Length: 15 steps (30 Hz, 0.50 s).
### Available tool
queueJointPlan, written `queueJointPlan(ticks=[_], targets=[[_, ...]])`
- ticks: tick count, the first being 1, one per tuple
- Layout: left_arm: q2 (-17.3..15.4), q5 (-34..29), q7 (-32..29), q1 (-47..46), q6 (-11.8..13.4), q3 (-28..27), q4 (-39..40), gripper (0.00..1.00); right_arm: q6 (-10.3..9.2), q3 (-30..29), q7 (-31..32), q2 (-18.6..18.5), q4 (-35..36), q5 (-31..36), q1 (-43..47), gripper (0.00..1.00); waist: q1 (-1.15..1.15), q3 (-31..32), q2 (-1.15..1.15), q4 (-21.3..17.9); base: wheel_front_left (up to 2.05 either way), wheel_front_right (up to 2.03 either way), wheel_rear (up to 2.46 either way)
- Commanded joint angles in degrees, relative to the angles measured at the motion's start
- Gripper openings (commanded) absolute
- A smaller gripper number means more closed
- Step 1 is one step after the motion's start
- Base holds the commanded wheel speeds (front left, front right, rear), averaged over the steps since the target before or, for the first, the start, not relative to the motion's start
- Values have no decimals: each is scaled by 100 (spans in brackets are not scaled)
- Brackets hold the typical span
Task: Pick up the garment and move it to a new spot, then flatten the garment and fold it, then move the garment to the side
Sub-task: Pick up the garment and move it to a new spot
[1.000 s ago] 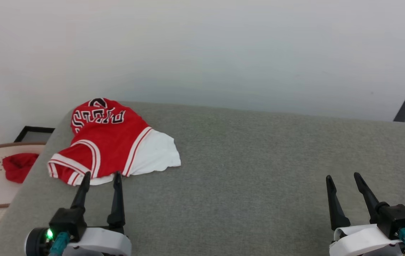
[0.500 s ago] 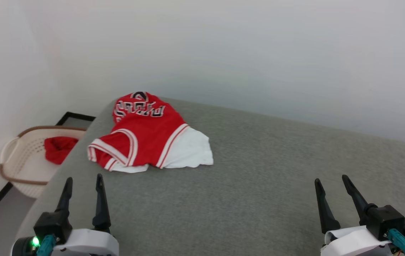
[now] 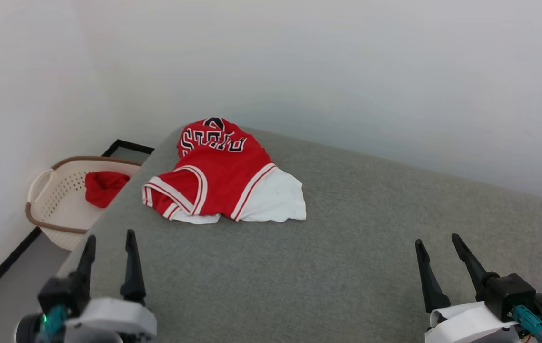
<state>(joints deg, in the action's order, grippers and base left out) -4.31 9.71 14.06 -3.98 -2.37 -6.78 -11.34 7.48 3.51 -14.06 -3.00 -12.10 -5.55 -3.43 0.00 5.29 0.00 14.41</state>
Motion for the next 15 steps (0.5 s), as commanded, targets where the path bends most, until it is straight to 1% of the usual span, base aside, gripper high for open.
queueJointPlan(ticks=[1,5,10,14,15], targets=[[-35,69,-106,-167,-57,-8,-17,100,2,7,22,12,20,10,-60,100,0,-138,0,-136,0,0,0],[-260,353,-603,-639,-218,-59,-84,100,2,9,34,-16,56,30,-98,100,0,-368,0,-337,0,0,0],[-713,766,-1407,-1508,-374,-169,-181,100,2,33,71,-127,193,51,-296,100,0,-892,0,-626,0,0,0],[-1176,1079,-2184,-2251,-436,-202,-413,100,2,75,62,-205,286,45,-502,100,0,-1329,0,-842,0,0,0],[-1176,1079,-2184,-2251,-436,-202,-413,100,2,75,62,-205,286,45,-502,100,0,-1329,0,-842,0,0,0]])
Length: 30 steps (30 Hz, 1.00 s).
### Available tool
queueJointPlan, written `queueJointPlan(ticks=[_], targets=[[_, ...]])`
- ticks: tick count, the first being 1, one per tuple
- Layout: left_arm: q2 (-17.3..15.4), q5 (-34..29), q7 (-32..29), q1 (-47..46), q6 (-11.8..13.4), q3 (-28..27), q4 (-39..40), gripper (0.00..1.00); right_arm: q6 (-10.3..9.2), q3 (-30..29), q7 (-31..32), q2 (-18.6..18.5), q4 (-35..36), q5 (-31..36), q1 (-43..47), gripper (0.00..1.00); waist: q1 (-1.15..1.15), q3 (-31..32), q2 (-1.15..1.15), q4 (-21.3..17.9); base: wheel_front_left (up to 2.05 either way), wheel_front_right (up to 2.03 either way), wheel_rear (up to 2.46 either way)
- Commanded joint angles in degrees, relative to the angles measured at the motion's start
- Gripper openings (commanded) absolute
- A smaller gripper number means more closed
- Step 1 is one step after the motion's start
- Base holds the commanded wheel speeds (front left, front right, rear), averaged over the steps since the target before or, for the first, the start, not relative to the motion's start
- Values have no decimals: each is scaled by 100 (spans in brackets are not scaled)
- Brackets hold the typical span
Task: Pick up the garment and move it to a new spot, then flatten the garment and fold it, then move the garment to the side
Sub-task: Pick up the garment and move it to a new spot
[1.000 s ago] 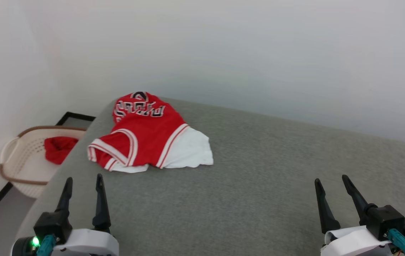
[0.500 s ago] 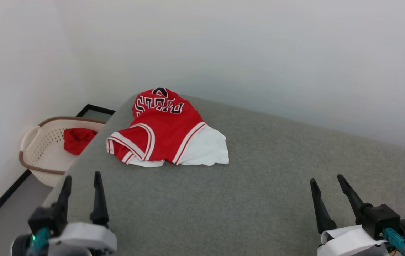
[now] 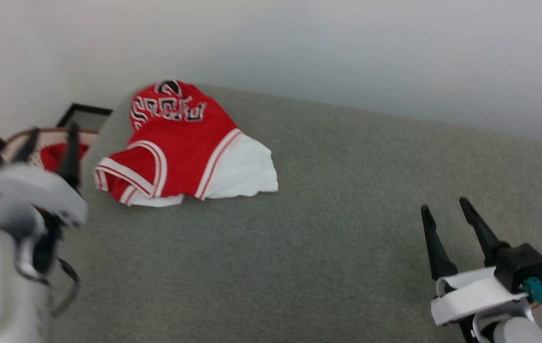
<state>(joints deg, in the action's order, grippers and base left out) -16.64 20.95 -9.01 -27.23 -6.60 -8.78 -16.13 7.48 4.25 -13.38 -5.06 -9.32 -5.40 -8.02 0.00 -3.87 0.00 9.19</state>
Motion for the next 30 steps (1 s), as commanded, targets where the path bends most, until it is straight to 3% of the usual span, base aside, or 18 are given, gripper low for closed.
queueJointPlan(ticks=[1,7,14,24,30], targets=[[-37,74,-47,-104,-31,-10,-50,100,2,13,-17,-15,20,25,-98,100,0,-506,0,-366,0,0,0],[-572,615,-1319,-1143,-72,69,-801,100,2,155,-75,-91,146,60,-423,100,0,-1132,0,-663,0,0,0],[-858,1006,-2704,-1900,-7,166,-1678,100,2,250,-121,-126,252,72,-657,100,0,-1645,0,-858,0,0,0],[-1098,1081,-3813,-2574,360,249,-2706,100,2,388,-141,-137,355,98,-865,100,0,-2078,0,-1089,0,0,0],[-1232,984,-4003,-2830,521,339,-3108,100,2,453,-153,-139,452,89,-971,100,0,-2277,0,-1241,0,0,0]])
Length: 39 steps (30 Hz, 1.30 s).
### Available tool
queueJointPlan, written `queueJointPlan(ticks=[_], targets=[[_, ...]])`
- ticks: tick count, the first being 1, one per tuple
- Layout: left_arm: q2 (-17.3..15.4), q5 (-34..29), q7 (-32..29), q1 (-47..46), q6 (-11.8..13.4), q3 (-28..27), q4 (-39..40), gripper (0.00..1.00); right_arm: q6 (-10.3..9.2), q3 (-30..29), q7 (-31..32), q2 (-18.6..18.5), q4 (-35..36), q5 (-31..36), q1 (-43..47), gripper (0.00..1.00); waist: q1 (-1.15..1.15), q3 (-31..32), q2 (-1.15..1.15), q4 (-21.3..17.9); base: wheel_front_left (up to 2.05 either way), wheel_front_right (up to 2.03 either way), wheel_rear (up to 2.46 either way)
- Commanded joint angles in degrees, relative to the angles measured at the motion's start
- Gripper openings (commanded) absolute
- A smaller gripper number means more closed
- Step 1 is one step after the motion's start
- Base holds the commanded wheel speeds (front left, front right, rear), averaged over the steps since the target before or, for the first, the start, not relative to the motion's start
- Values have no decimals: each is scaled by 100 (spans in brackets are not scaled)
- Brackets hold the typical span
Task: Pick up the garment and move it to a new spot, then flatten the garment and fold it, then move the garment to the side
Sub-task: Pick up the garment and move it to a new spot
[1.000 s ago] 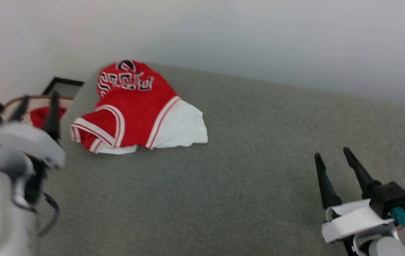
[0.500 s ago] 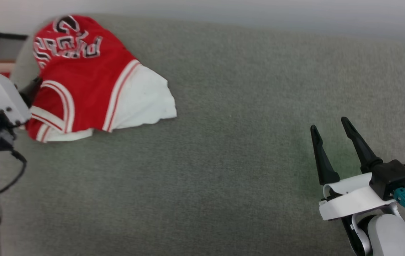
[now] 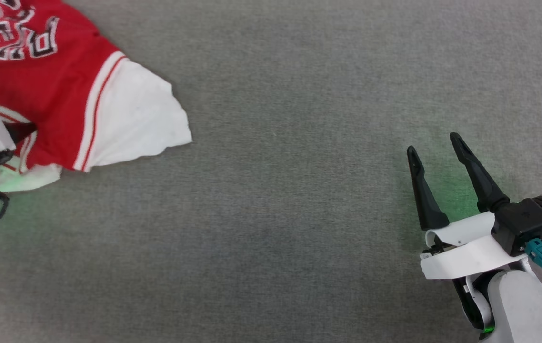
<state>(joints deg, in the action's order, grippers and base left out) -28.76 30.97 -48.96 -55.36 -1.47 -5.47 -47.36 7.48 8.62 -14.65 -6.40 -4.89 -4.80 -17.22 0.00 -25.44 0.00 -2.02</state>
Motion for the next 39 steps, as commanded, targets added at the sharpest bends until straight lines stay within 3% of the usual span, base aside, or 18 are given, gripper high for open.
queueJointPlan(ticks=[1,7,8,9,10,26,39], targets=[[-6,-17,-33,-29,42,13,-71,100,2,24,-27,5,27,33,-74,100,0,-140,0,-144,0,0,0],[142,69,-52,7,46,49,-438,100,2,47,-33,55,54,28,-98,100,0,-150,0,-222,0,0,0],[157,66,-65,17,11,79,-477,49,2,41,-34,58,47,24,-88,100,0,-135,0,-222,0,0,0],[163,46,-32,24,-23,108,-492,12,2,29,-35,61,38,22,-79,100,0,-111,0,-216,0,0,0],[155,44,15,13,-17,104,-503,0,2,16,-36,63,28,19,-68,100,0,-85,0,-209,0,0,0],[-23,-94,724,-384,-404,381,-55,0,2,2,-44,116,-194,10,280,100,0,791,0,23,0,0,0],[158,-31,1533,-719,-608,1025,506,0,2,-38,39,162,-315,-14,714,100,0,1825,0,331,0,0,0]])
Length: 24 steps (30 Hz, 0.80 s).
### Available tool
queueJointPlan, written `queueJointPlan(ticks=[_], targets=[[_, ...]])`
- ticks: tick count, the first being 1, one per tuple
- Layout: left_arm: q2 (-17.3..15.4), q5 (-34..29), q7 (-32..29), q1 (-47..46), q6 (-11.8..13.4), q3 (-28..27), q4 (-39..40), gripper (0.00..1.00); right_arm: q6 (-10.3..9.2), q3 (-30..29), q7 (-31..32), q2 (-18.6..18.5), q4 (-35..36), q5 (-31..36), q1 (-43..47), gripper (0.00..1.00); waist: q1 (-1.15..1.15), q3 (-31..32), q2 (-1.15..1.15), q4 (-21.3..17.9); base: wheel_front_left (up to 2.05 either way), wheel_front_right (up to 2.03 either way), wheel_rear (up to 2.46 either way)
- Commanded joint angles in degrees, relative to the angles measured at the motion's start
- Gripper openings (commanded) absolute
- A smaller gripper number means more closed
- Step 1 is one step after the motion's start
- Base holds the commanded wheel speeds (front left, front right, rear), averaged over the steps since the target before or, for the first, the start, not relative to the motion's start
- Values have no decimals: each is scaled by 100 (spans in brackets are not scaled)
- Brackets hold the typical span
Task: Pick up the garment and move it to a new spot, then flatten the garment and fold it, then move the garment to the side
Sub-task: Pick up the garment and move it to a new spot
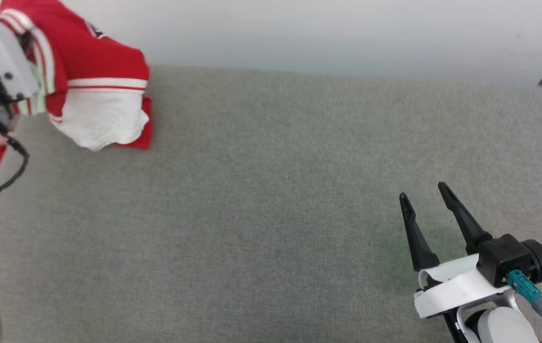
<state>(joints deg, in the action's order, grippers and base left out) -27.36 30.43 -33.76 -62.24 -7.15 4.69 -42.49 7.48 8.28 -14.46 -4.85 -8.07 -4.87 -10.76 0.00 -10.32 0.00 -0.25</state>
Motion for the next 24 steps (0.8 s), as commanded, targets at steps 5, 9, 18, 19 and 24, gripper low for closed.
queueJointPlan(ticks=[5,9,18,19,24], targets=[[124,335,3,-61,-39,420,278,0,2,-12,73,23,11,20,205,100,0,617,0,214,0,0,0],[189,658,-84,16,-41,760,546,0,2,-82,115,26,47,48,313,100,0,810,0,185,0,0,0],[259,1199,-194,-47,-42,1343,1195,0,2,-369,159,44,135,94,556,100,0,1102,0,-121,0,0,0],[260,1233,-214,-63,-43,1392,1268,0,2,-404,165,49,144,101,589,100,0,1115,0,-172,0,0,0],[345,1462,-289,-86,-42,1526,1571,0,2,-573,163,58,194,131,650,100,0,1148,0,-379,0,0,0]])
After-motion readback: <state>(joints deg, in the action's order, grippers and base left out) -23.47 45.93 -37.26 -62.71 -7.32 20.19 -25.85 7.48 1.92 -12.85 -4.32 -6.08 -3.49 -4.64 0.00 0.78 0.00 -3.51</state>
